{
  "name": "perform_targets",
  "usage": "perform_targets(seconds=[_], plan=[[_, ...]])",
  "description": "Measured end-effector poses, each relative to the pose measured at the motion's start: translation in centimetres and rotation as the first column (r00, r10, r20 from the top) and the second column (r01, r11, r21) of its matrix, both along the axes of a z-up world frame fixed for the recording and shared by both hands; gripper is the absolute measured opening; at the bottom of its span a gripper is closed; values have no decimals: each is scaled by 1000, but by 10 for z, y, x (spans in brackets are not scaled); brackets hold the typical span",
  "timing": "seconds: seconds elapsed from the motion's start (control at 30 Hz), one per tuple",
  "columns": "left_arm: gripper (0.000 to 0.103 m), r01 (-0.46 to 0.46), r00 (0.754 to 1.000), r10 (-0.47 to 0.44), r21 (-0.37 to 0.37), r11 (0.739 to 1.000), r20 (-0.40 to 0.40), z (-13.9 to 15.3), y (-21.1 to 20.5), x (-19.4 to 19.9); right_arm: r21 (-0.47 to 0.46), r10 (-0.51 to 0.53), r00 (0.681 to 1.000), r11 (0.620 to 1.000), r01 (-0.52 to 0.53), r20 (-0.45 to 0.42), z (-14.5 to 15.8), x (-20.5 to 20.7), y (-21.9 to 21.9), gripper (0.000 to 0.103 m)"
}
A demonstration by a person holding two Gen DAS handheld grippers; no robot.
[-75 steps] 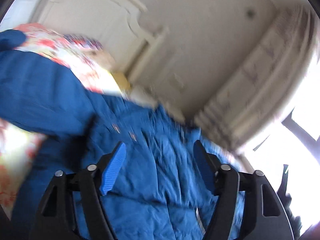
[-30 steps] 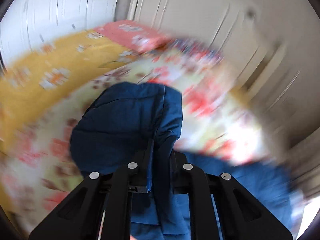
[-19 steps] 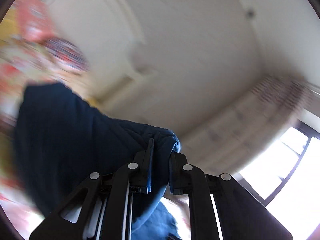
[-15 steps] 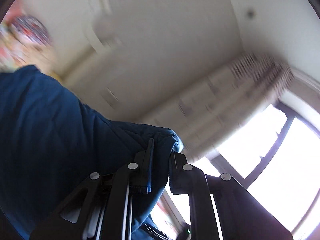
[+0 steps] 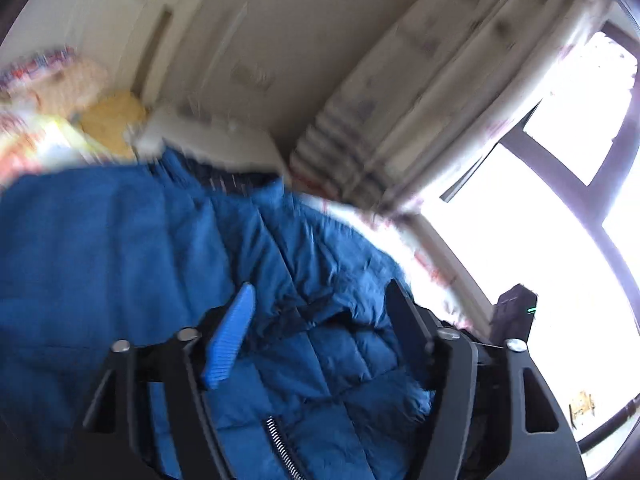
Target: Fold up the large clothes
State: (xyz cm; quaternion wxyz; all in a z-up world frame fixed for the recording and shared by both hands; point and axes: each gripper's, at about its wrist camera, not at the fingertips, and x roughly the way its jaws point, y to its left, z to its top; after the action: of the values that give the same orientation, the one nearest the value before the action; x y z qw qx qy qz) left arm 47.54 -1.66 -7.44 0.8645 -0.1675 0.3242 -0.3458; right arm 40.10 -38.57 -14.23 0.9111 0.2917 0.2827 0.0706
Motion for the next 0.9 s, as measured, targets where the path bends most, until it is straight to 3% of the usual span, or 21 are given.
perform_targets(seconds=[0.03, 0.1, 0.13, 0.23, 0.3, 0.33, 0.43, 0.53, 0.63, 0.7, 0.8, 0.9], plan=[[71, -47, 997, 47, -9, 999, 65, 15, 17, -21, 0, 0, 1000, 1000, 0, 2, 0, -1, 1, 79], [87, -191, 976, 186, 25, 981, 116, 25, 56, -44, 6, -1, 1000, 1000, 1, 8, 0, -2, 0, 79], [87, -330, 940, 321, 73, 941, 113, 20, 83, -53, 12, -3, 1000, 1000, 3, 11, 0, -2, -1, 79], [87, -473, 880, 474, 113, 874, 20, -2, 130, -65, 22, -9, 1000, 1000, 8, 18, 0, -2, -2, 79], [87, -502, 858, 513, 176, 847, -20, -16, 141, -67, 32, -6, 1000, 999, 5, 26, 0, -3, -4, 79], [87, -503, 851, 525, 265, 823, -18, -25, 139, -65, 34, -3, 1000, 999, 2, 29, 0, -5, -5, 79], [87, -439, 868, 497, 482, 758, 9, -38, 112, -54, 33, 17, 999, 999, -19, 45, 2, -6, -4, 76], [88, -422, 877, 476, 574, 702, 64, -48, 94, -54, 43, 37, 998, 998, -39, 51, 10, -10, 0, 74], [88, -461, 847, 524, 615, 640, 89, -55, 87, -38, 107, 89, 995, 990, -94, 48, 17, -17, 11, 75], [89, -472, 834, 548, 601, 645, 66, -63, 93, -25, 106, 140, 990, 984, -142, 26, 20, -13, 25, 75], [91, -468, 826, 564, 566, 679, 6, -69, 104, -22, 120, 182, 983, 977, -179, -18, 18, 0, 41, 75], [91, -479, 818, 574, 521, 707, -28, -72, 117, -21, 255, 150, 986, 959, -128, -70, 4, 20, 36, 75]])
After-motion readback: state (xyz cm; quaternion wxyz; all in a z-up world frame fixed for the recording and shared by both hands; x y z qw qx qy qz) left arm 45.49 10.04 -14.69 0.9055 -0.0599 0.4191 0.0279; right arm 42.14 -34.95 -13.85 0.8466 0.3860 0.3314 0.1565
